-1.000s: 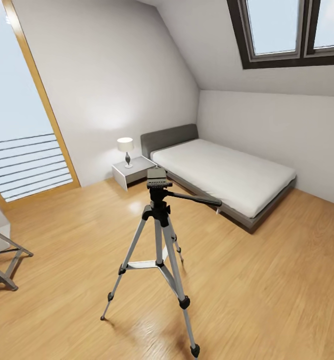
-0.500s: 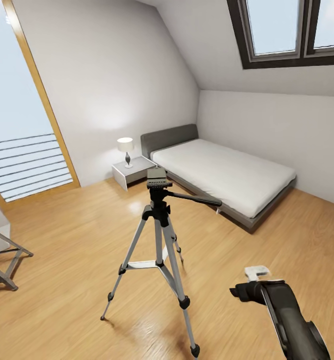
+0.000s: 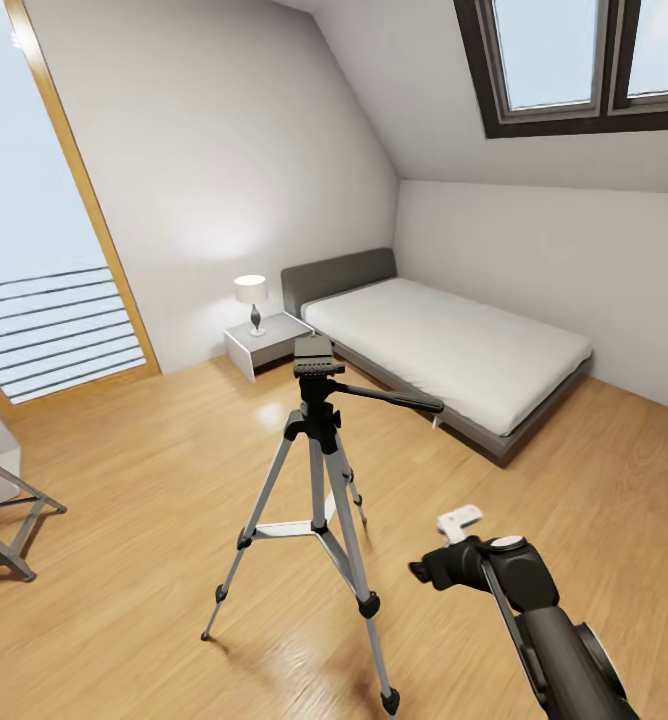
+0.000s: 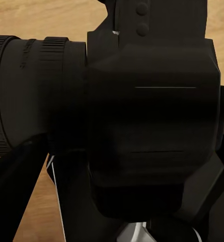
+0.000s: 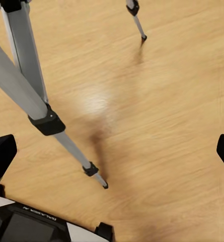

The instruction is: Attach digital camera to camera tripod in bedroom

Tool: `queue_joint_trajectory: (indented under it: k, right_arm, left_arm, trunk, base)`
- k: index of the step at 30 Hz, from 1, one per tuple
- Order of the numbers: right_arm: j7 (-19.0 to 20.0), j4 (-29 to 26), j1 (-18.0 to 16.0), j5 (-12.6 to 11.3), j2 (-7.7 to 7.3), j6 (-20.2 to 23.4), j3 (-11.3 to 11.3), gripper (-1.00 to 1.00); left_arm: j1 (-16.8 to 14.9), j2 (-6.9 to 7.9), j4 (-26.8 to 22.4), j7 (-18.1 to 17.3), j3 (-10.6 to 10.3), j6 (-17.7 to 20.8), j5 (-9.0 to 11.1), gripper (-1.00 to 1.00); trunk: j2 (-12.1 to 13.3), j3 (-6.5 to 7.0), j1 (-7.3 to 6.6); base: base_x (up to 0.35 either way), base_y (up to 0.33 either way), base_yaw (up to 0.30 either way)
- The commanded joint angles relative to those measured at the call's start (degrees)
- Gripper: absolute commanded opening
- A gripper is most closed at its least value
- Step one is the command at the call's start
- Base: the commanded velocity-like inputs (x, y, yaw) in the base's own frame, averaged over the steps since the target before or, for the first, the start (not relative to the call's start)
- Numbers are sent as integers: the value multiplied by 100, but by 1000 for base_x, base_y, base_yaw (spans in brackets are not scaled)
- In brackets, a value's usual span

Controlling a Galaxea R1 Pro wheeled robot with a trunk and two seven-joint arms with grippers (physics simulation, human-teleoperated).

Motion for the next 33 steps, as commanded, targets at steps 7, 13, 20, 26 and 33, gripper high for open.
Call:
queue_joint_trajectory:
  k: [7, 13, 20, 26, 33]
  right_arm:
    - [274, 178, -200, -141, -62, 34, 67, 100]
    - [336, -9, -198, -7, -23, 34, -119, 100]
    - [284, -111, 27, 70, -20, 34, -229, 100]
    - [476, -124, -102, 73, -27, 34, -239, 100]
    - [701, -126, -161, 75, 6, 34, -221, 100]
  left_arm:
    - [1, -2, -1, 8, -4, 8, 68, -100]
    - [16, -7, -1, 3, -4, 8, 75, -100]
    - [21, -8, -1, 6, -4, 8, 77, -100]
    - [22, -8, -1, 5, -4, 8, 77, -100]
    - [22, -8, -1, 4, -4, 8, 77, -100]
  trunk:
    - [-11, -11, 3]
    - [-11, -11, 3]
    - [-11, -11, 3]
    - [-11, -11, 3]
    - [-11, -11, 3]
  base:
    - [0, 0, 0]
    - [0, 0, 0]
    - [0, 0, 0]
    - [0, 0, 0]
    - [0, 0, 0]
